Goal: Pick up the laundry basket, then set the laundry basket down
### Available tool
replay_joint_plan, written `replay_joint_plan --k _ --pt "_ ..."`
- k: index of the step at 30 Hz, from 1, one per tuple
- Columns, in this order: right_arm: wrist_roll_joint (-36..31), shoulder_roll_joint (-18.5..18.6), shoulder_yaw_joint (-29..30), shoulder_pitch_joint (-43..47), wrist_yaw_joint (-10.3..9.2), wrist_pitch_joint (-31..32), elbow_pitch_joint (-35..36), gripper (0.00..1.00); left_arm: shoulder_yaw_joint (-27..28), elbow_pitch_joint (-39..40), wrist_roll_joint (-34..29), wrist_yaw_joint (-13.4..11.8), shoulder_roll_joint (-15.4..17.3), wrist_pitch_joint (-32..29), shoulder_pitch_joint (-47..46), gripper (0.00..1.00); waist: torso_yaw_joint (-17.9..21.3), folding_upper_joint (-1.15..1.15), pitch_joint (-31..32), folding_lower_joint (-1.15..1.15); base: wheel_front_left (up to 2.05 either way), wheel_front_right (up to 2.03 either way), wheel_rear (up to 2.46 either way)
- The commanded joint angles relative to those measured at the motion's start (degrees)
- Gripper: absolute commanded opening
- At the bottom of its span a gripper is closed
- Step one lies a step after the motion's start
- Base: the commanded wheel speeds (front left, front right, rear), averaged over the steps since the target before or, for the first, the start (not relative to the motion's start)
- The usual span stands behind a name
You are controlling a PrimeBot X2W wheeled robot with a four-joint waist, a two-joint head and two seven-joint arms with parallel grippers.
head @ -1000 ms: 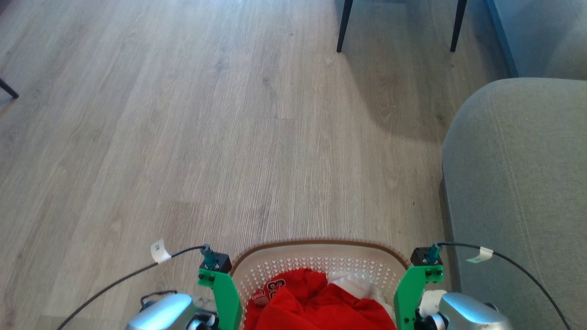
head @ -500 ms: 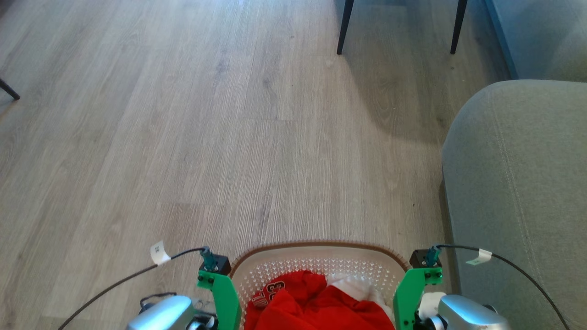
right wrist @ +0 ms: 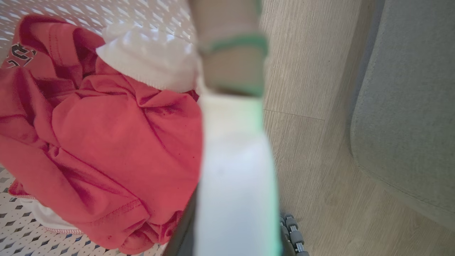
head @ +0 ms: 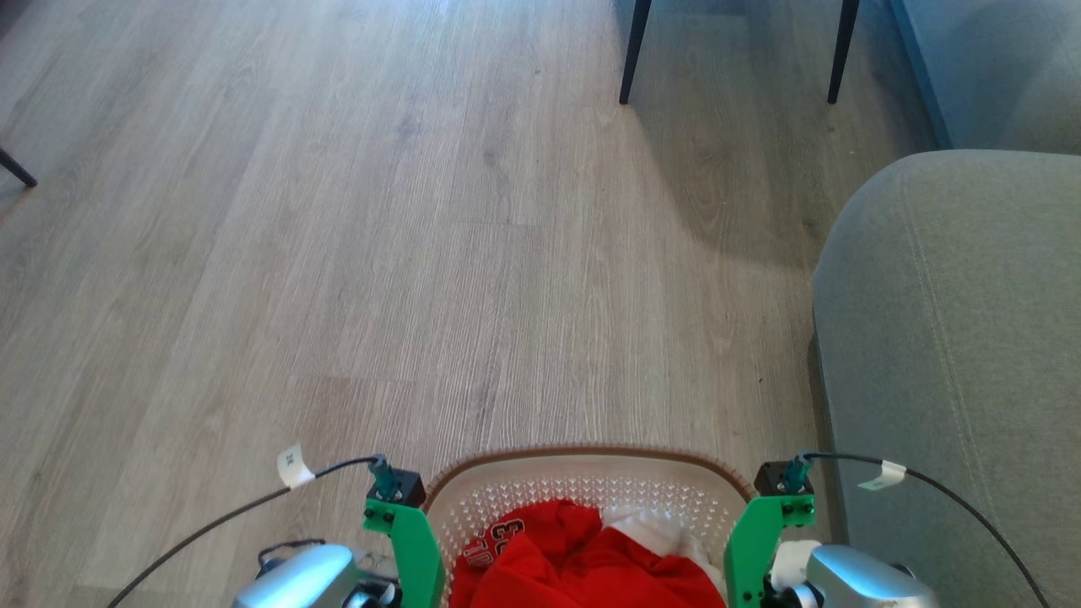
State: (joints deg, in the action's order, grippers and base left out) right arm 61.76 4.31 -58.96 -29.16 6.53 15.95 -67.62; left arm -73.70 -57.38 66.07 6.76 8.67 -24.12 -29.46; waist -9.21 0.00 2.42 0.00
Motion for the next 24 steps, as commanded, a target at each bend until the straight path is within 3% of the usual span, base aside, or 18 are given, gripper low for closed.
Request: replay_joint_plan --k 1,24 --pt "-0.35 -1.43 -1.44 -2.73 0.96 -0.69 1.84 0.00 0.35 1.68 -0.37 0.73 -0.36 0.28 -2.80 0.00 -0.02 0.00 0.02 0.00 0.00 0.00 0.00" --pt "1.83 -1.43 -3.75 -3.18 0.96 -1.17 1.23 0.00 0.35 1.87 -0.23 0.73 -0.50 0.27 -2.51 0.00 0.03 0.00 0.59 0.00 0.00 0.00 0.00"
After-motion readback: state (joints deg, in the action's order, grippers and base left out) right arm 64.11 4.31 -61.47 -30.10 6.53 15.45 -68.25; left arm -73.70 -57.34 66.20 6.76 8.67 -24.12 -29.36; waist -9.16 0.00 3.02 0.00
